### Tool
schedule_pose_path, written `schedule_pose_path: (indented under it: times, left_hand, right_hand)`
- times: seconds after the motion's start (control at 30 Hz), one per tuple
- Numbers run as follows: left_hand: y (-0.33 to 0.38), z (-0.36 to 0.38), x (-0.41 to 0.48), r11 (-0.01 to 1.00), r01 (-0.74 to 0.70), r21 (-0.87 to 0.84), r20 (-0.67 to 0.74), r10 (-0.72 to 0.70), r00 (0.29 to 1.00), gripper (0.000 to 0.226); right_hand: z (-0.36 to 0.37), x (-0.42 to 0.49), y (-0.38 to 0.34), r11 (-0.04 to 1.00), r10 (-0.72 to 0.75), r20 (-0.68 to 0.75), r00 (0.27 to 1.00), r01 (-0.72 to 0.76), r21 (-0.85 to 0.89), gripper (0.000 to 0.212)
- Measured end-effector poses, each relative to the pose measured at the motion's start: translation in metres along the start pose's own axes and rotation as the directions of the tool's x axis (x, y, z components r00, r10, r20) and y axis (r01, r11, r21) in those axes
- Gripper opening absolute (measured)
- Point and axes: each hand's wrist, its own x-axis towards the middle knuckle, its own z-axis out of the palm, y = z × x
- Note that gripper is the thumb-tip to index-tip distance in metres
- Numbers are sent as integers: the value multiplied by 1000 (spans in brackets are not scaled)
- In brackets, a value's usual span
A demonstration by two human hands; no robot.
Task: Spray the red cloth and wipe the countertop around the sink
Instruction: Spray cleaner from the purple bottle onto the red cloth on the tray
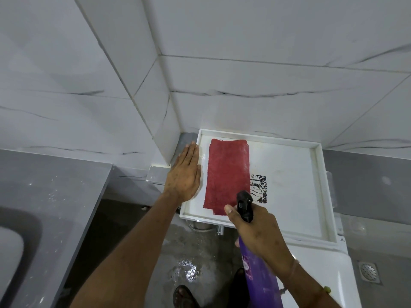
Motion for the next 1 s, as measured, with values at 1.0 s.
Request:
schedule_pose_path:
  times: [1.0]
  left_hand:
    - [-2,4,0,1000,-23,-7,-32,23,999,62]
  right_hand:
    - [-131,84,-23,710,-439,-689,576,693,127,20]
